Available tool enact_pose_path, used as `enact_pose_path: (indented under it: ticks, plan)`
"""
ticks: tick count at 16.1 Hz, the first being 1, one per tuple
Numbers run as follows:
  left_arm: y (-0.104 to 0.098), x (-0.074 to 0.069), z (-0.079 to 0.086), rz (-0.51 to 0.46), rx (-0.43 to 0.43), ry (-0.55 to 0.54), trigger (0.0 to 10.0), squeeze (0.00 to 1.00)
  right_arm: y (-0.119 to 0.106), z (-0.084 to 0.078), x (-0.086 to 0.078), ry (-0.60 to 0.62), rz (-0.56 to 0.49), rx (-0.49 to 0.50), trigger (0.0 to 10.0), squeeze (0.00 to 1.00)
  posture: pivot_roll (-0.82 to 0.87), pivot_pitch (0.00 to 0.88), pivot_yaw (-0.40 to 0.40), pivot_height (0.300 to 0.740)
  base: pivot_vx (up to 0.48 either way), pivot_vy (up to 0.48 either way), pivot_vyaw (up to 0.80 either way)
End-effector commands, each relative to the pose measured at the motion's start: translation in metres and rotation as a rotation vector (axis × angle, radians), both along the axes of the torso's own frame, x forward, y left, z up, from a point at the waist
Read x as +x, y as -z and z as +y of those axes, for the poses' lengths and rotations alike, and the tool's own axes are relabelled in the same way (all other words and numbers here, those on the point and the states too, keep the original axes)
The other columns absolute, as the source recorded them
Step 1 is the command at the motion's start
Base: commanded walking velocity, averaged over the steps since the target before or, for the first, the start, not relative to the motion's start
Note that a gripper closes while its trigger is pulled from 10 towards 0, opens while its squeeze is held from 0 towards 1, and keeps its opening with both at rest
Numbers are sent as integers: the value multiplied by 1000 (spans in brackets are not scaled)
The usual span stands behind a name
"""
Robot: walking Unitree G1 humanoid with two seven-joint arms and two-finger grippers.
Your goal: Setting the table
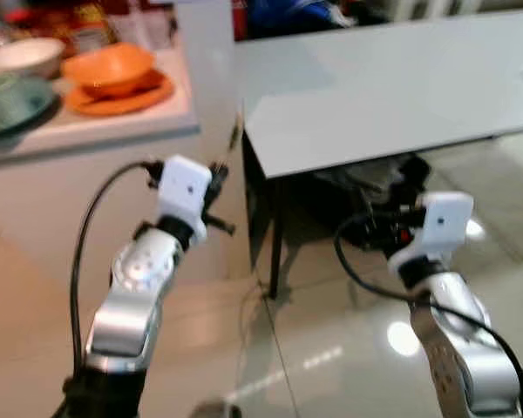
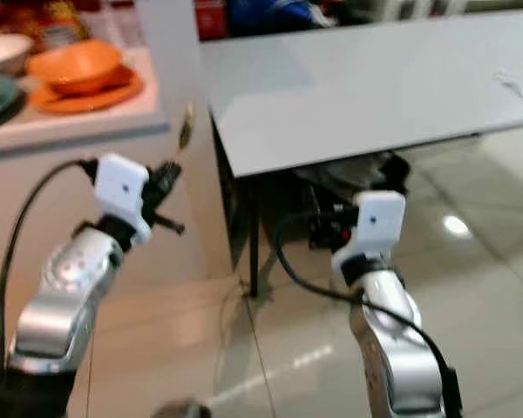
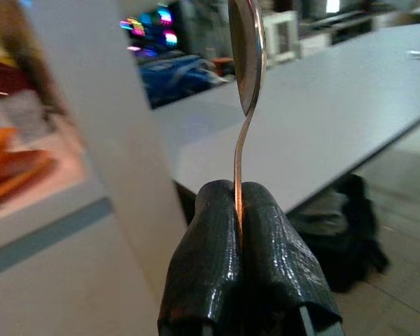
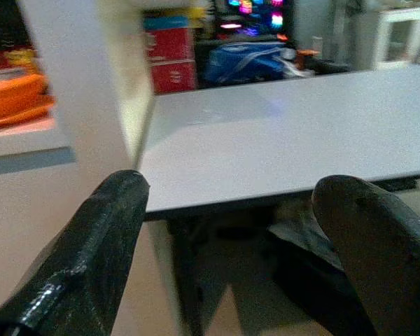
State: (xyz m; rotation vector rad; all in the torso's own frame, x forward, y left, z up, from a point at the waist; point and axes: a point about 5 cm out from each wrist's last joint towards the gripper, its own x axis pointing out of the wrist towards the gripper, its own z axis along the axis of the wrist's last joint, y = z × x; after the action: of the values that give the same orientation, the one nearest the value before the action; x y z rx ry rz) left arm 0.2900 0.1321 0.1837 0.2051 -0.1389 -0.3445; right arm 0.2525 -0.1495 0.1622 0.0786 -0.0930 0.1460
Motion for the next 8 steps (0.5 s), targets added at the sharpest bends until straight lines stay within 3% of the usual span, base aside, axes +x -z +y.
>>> enact_pose_path:
  ticks: [1,2,3,8]
  plan:
    - [1,2,8,10,12,-47,10000,0,-1,2,2,8,-2,-1,10000,0,84,63,40,740,0,-480,800]
    - [3,3,10,24,20,-70,10000,0,0,0,3,34,8,-5,10000,0,83,63,40,740,0,-480,800]
    - [6,8,15,67,-31,-108,10000,0,3,-3,5,67,39,-29,10000,0,72,65,43,740,0,0,0]
    - [2,13,14,41,-69,-131,10000,0,-8,-6,10,77,-4,-66,10000,0,47,70,40,740,0,0,0]
